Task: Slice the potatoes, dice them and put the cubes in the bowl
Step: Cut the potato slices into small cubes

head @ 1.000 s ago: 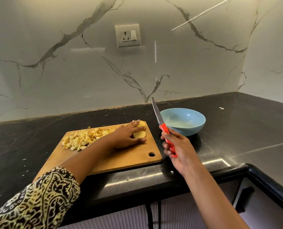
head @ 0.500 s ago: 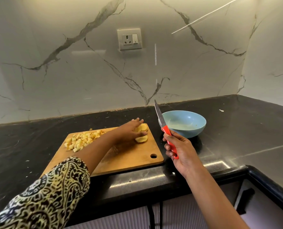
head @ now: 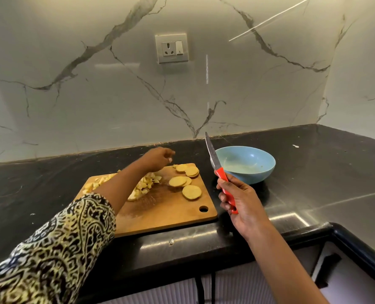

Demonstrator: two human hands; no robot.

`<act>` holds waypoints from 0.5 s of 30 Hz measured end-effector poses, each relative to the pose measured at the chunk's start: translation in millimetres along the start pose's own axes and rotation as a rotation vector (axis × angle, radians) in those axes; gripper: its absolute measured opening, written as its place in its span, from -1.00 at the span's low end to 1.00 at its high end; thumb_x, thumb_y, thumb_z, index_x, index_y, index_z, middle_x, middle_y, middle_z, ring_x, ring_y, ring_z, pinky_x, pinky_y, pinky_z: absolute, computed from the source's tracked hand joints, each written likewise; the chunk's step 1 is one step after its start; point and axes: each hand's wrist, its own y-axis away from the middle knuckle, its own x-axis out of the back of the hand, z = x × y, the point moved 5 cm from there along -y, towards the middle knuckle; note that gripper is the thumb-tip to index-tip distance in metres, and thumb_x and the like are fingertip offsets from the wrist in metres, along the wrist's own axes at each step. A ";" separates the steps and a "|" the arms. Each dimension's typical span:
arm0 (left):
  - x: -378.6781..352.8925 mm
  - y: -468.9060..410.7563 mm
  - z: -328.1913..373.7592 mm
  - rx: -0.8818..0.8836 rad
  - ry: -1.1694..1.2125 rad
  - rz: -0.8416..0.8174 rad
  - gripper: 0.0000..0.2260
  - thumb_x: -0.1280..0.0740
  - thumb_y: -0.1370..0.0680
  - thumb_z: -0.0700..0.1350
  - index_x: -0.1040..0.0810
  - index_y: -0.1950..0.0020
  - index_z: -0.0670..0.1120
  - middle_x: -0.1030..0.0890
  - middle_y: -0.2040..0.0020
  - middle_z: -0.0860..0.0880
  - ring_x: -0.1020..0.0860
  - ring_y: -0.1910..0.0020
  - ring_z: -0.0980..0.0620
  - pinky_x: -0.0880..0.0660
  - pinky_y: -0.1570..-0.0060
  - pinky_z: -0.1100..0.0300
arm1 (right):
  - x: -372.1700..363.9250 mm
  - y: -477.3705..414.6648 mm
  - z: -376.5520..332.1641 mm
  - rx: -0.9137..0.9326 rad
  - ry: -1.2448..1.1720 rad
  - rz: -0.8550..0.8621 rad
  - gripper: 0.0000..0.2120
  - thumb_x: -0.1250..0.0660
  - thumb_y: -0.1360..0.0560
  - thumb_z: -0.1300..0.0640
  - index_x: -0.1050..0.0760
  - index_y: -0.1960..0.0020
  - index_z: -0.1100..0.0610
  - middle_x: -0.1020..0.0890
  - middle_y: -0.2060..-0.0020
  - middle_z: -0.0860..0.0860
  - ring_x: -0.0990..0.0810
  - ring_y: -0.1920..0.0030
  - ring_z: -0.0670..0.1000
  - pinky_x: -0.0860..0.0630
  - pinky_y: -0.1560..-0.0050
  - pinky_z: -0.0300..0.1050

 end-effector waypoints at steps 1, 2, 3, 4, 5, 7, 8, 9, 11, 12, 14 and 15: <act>-4.9 -6.2 -3.6 0.004 -0.037 -0.066 -0.61 -0.23 -0.61 -0.20 -0.36 -0.44 -0.03 -0.47 -0.36 -0.06 -0.41 -0.33 -0.03 -0.31 -0.32 0.08 | 0.4 -0.2 0.1 -0.004 0.007 0.006 -0.84 -0.38 -0.46 0.28 -0.61 -0.02 0.17 -0.58 0.36 0.04 -0.42 0.47 -0.11 -0.28 0.54 -0.32; -11.8 -11.3 -5.6 -0.006 -0.052 -0.140 -0.62 -0.24 -0.60 -0.20 -0.39 -0.41 -0.01 -0.48 -0.34 -0.04 -0.41 -0.33 -0.02 -0.32 -0.32 0.07 | 0.9 -0.5 0.6 -0.007 0.013 0.008 -0.84 -0.38 -0.46 0.28 -0.61 -0.03 0.17 -0.58 0.36 0.04 -0.43 0.47 -0.11 -0.29 0.54 -0.32; -17.0 -15.1 -6.2 -0.022 -0.058 -0.189 -0.65 -0.24 -0.60 -0.20 -0.43 -0.38 0.01 -0.48 -0.33 -0.02 -0.42 -0.32 -0.01 -0.33 -0.32 0.06 | 1.0 -1.3 0.8 -0.008 0.018 0.006 -0.83 -0.37 -0.47 0.28 -0.62 -0.04 0.17 -0.58 0.36 0.04 -0.43 0.47 -0.12 -0.29 0.55 -0.31; -19.1 -17.7 -5.4 -0.044 -0.061 -0.201 -0.69 -0.24 -0.60 -0.19 -0.48 -0.33 0.02 -0.50 -0.31 -0.01 -0.43 -0.29 0.00 -0.36 -0.30 0.06 | 1.0 -1.8 1.0 -0.007 0.023 0.005 -0.82 -0.37 -0.47 0.28 -0.62 -0.06 0.17 -0.58 0.35 0.04 -0.43 0.48 -0.12 -0.29 0.55 -0.31; -18.4 -19.7 -4.3 -0.063 -0.064 -0.183 -0.72 -0.25 -0.59 -0.19 -0.53 -0.28 0.02 -0.53 -0.27 -0.01 -0.46 -0.25 0.01 -0.39 -0.27 0.08 | 1.0 -2.7 1.3 -0.008 0.028 0.005 -0.82 -0.36 -0.48 0.29 -0.62 -0.06 0.17 -0.58 0.35 0.04 -0.42 0.48 -0.12 -0.29 0.55 -0.31; -14.0 -21.6 -2.9 -0.103 -0.077 -0.120 -0.78 -0.29 -0.57 -0.19 -0.60 -0.18 -0.01 -0.59 -0.17 -0.01 -0.51 -0.13 0.06 -0.44 -0.17 0.15 | 1.0 -3.8 1.8 -0.003 0.036 -0.003 -0.81 -0.37 -0.47 0.28 -0.62 -0.07 0.18 -0.58 0.35 0.03 -0.42 0.48 -0.12 -0.29 0.55 -0.32; -12.4 -21.9 -2.8 -0.120 -0.082 -0.101 -0.80 -0.32 -0.56 -0.20 -0.62 -0.15 -0.03 -0.61 -0.12 -0.01 -0.51 -0.08 0.08 -0.45 -0.14 0.18 | 1.0 -4.0 1.9 0.001 0.042 -0.008 -0.80 -0.37 -0.47 0.27 -0.62 -0.08 0.18 -0.57 0.35 0.03 -0.42 0.48 -0.12 -0.29 0.56 -0.32; -11.3 -21.5 -3.4 -0.131 -0.089 -0.093 -0.81 -0.34 -0.54 -0.20 -0.63 -0.13 -0.04 -0.62 -0.10 0.00 -0.52 -0.05 0.09 -0.46 -0.13 0.18 | 1.2 -3.8 2.1 0.004 0.046 -0.008 -0.80 -0.37 -0.47 0.27 -0.62 -0.08 0.18 -0.57 0.35 0.03 -0.42 0.48 -0.12 -0.29 0.56 -0.32; -9.4 -21.0 -5.3 -0.151 -0.122 -0.086 -0.82 -0.36 -0.53 -0.20 -0.64 -0.10 -0.04 -0.63 -0.07 0.01 -0.54 -0.04 0.08 -0.49 -0.13 0.17 | 1.5 -3.3 2.0 0.006 0.045 -0.002 -0.81 -0.37 -0.46 0.27 -0.62 -0.07 0.18 -0.57 0.35 0.03 -0.42 0.48 -0.12 -0.28 0.56 -0.32; -8.3 -21.2 -6.2 -0.159 -0.141 -0.074 -0.83 -0.37 -0.52 -0.20 -0.65 -0.08 -0.05 -0.64 -0.06 0.00 -0.56 -0.03 0.08 -0.50 -0.14 0.17 | 1.6 -2.5 1.8 0.007 0.043 0.000 -0.82 -0.37 -0.46 0.27 -0.61 -0.06 0.18 -0.57 0.35 0.03 -0.42 0.47 -0.13 -0.28 0.55 -0.32; -6.8 -20.5 -6.2 -0.176 -0.172 -0.046 -0.85 -0.38 -0.51 -0.21 -0.66 -0.05 -0.07 -0.65 -0.03 -0.01 -0.57 0.00 0.09 -0.51 -0.13 0.18 | 1.3 -1.3 1.4 0.010 0.042 -0.001 -0.82 -0.37 -0.46 0.27 -0.61 -0.06 0.18 -0.57 0.35 0.03 -0.42 0.47 -0.13 -0.28 0.55 -0.32; -6.4 -19.5 -5.4 -0.184 -0.184 -0.037 -0.85 -0.38 -0.51 -0.22 -0.66 -0.04 -0.07 -0.65 -0.02 -0.01 -0.57 0.01 0.10 -0.51 -0.13 0.19 | 1.0 -0.7 1.0 0.010 0.043 0.001 -0.82 -0.37 -0.46 0.27 -0.61 -0.06 0.19 -0.57 0.35 0.03 -0.42 0.47 -0.13 -0.28 0.55 -0.32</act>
